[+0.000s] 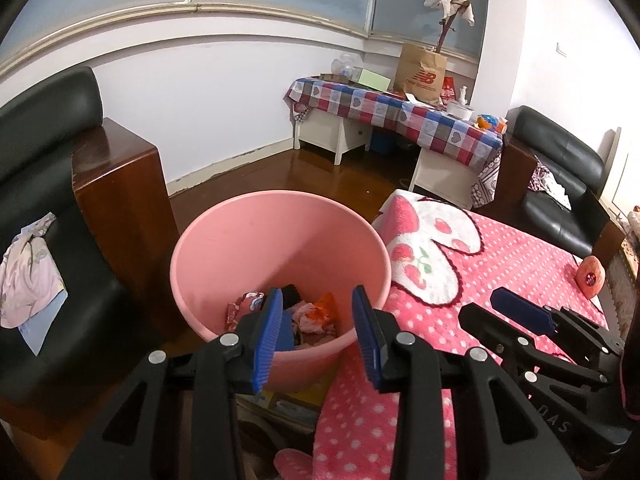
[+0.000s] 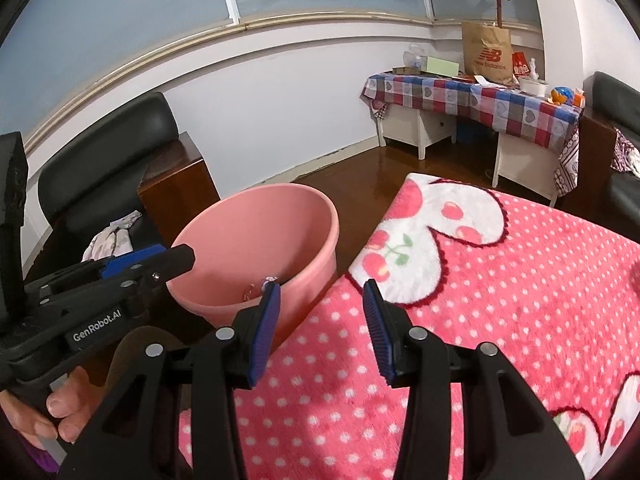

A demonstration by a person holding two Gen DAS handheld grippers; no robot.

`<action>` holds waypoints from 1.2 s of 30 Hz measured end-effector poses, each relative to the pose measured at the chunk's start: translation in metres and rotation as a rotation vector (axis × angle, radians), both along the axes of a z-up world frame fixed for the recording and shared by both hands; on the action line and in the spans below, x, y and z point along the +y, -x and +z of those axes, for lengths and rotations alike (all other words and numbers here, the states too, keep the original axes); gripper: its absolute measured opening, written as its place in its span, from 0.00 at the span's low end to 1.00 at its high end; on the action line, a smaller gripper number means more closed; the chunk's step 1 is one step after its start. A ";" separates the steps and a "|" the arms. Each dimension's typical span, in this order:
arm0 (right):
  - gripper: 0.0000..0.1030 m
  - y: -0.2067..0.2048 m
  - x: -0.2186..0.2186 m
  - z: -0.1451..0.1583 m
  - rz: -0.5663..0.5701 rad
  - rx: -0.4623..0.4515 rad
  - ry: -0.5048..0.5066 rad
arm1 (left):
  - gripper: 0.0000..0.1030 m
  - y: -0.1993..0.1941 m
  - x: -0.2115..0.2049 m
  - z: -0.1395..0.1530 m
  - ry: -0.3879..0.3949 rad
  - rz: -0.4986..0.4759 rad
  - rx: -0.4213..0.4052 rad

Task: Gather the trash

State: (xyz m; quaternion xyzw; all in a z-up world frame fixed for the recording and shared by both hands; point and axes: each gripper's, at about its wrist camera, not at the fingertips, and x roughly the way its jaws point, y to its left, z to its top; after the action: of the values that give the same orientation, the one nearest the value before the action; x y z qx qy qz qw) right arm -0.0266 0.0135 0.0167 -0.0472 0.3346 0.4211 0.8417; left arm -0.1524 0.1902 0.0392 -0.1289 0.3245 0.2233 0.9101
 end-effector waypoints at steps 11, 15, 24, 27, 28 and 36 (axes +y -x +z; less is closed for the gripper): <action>0.42 0.002 -0.012 -0.004 -0.025 0.012 -0.007 | 0.34 0.000 -0.011 0.001 -0.006 -0.027 0.009; 0.42 0.001 -0.015 -0.004 -0.029 0.013 -0.008 | 0.34 0.000 -0.014 0.002 -0.010 -0.033 0.010; 0.42 0.001 -0.018 -0.004 -0.032 0.013 -0.007 | 0.34 0.001 -0.016 0.003 -0.012 -0.039 0.010; 0.42 0.001 -0.018 -0.004 -0.032 0.013 -0.008 | 0.34 0.001 -0.016 0.003 -0.012 -0.039 0.010; 0.42 0.001 -0.018 -0.004 -0.032 0.013 -0.008 | 0.34 0.001 -0.016 0.003 -0.011 -0.039 0.010; 0.42 0.001 -0.018 -0.004 -0.031 0.014 -0.007 | 0.33 0.001 -0.018 0.003 -0.011 -0.042 0.013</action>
State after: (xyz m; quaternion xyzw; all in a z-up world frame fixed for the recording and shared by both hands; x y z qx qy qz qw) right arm -0.0272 -0.0045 0.0129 -0.0360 0.3396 0.4095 0.8460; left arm -0.1531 0.1719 0.0418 -0.1154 0.3315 0.2066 0.9133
